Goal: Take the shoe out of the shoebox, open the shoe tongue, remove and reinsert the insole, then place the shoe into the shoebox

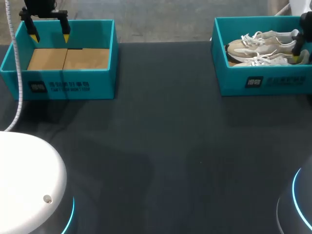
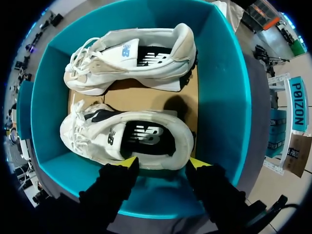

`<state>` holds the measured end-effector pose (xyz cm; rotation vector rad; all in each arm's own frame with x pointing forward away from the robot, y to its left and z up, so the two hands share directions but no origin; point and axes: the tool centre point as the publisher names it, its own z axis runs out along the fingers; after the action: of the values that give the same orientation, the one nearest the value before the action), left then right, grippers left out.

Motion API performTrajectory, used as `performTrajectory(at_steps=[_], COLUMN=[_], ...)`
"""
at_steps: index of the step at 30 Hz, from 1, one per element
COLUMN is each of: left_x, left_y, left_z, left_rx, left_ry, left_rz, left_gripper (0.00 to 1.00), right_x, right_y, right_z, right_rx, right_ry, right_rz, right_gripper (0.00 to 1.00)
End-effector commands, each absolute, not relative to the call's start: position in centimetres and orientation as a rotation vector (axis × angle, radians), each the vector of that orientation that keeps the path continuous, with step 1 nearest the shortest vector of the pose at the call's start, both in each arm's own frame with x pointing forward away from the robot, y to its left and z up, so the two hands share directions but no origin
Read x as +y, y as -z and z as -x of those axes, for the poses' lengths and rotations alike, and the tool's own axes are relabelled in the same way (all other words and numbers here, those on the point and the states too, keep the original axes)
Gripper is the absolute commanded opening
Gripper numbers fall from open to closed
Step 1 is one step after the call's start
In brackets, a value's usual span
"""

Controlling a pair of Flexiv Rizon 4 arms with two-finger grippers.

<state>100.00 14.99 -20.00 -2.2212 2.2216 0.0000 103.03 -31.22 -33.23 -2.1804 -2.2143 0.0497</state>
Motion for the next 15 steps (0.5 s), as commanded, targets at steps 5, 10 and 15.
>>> performTrajectory(at_steps=[5, 10, 15], left_x=[15.0, 15.0, 15.0], left_y=[20.0, 20.0, 20.0], left_z=[-100.0, -100.0, -100.0], left_rx=[2.222, 2.222, 2.222], left_ry=[0.000, 0.000, 0.000], left_rz=[2.221, 2.221, 2.221], left_gripper=[1.00, 1.00, 1.00], right_x=[-31.4, -31.6, -31.6], right_y=[34.6, 35.1, 35.8], right_z=[-104.1, -104.0, -103.8], right_rx=[-2.191, -2.179, -2.174], right_ry=[-0.081, -0.080, -0.085], right_rz=[2.158, 2.150, 2.138], right_gripper=[0.75, 0.71, 0.72])
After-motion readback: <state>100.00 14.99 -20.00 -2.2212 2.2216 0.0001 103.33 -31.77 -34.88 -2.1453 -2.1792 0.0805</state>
